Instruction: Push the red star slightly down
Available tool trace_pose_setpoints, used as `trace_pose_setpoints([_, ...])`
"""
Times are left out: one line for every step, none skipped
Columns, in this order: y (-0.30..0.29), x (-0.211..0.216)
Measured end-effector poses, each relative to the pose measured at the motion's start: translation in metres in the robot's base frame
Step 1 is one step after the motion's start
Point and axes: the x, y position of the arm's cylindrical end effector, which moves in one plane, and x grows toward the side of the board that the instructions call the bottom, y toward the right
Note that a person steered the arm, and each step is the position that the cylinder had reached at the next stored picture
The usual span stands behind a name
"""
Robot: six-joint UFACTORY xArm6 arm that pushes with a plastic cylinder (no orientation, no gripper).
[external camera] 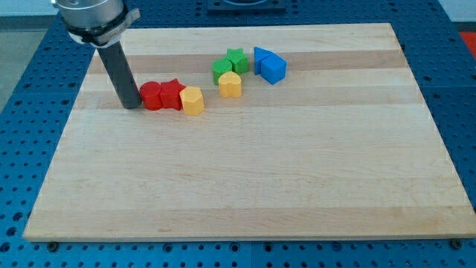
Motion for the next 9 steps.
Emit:
trace_pose_setpoints([-0.006,-0.01])
trace_pose_setpoints([-0.018,-0.023])
trace_pose_setpoints([-0.015,-0.044])
trace_pose_setpoints([0.007,-0.047])
trace_pose_setpoints([0.033,-0.044])
trace_pose_setpoints([0.061,-0.042])
trace_pose_setpoints([0.081,-0.03])
trace_pose_setpoints([0.081,-0.01])
trace_pose_setpoints([0.081,0.014])
